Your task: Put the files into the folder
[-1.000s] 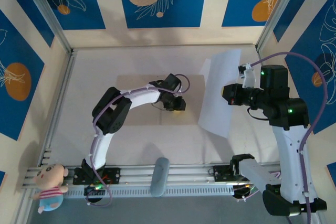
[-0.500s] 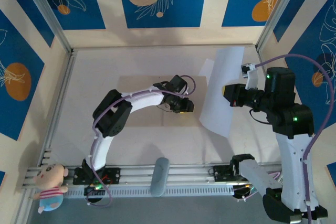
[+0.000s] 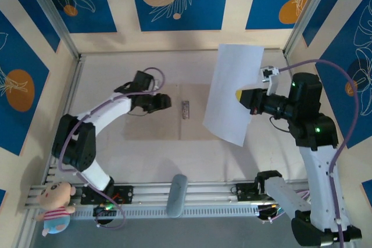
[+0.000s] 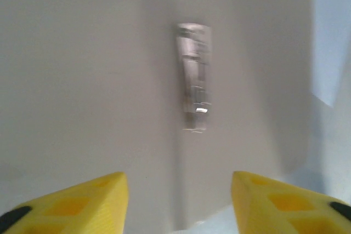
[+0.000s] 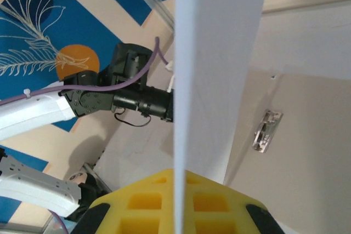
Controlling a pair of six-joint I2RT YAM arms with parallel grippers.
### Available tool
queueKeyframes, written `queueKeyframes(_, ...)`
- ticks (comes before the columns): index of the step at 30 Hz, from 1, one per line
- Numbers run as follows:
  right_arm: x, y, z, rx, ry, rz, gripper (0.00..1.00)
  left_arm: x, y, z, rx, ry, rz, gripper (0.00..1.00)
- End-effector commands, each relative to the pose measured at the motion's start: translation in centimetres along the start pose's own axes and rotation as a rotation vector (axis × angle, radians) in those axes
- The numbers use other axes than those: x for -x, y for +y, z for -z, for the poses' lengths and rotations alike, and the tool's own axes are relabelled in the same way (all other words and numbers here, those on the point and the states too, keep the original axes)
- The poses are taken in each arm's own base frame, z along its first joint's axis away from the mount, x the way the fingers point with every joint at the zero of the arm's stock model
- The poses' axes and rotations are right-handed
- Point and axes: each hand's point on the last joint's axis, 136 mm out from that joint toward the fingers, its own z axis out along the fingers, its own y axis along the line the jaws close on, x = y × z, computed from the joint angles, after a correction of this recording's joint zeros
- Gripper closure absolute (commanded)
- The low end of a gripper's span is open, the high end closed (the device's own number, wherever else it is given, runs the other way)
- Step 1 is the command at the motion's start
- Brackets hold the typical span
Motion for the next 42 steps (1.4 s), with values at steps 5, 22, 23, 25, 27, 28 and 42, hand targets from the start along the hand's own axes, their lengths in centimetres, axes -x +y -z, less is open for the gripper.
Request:
queueKeyframes(5, -0.1, 1.3, -6.0, 0.089, 0.096, 0.060, 1.00, -1.8, 10.2, 4.0, 0.156, -0.067, 0.170, 0.37)
queueKeyframes(22, -3.8, 4.8, -20.7, 0.108, 0.355, 0.321, 1.00, -3.7, 14.1, 4.9, 0.184, -0.093, 0.248, 0.29)
queueKeyframes(23, -4.0, 4.1, -21.4, 0.091, 0.361, 0.325, 1.00, -3.7, 14.0, 5.1, 0.185, -0.096, 0.244, 0.29)
queueKeyframes(25, -4.4, 2.8, -22.7, 0.048, 0.380, 0.337, 1.00, -3.7, 14.0, 5.2, 0.184, -0.095, 0.241, 0.29)
queueKeyframes(27, -4.9, 1.2, -24.3, -0.006, 0.400, 0.354, 1.00, -3.9, 14.0, 5.2, 0.183, -0.088, 0.242, 0.28)
queueKeyframes(28, -5.0, 0.5, -24.9, -0.031, 0.406, 0.362, 1.00, -3.9, 14.0, 5.1, 0.183, -0.086, 0.241, 0.28)
queueKeyframes(42, -5.4, -4.7, -30.6, -0.206, 0.354, 0.602, 1.00, -4.4, 13.8, 5.4, 0.175, -0.083, 0.243, 0.28)
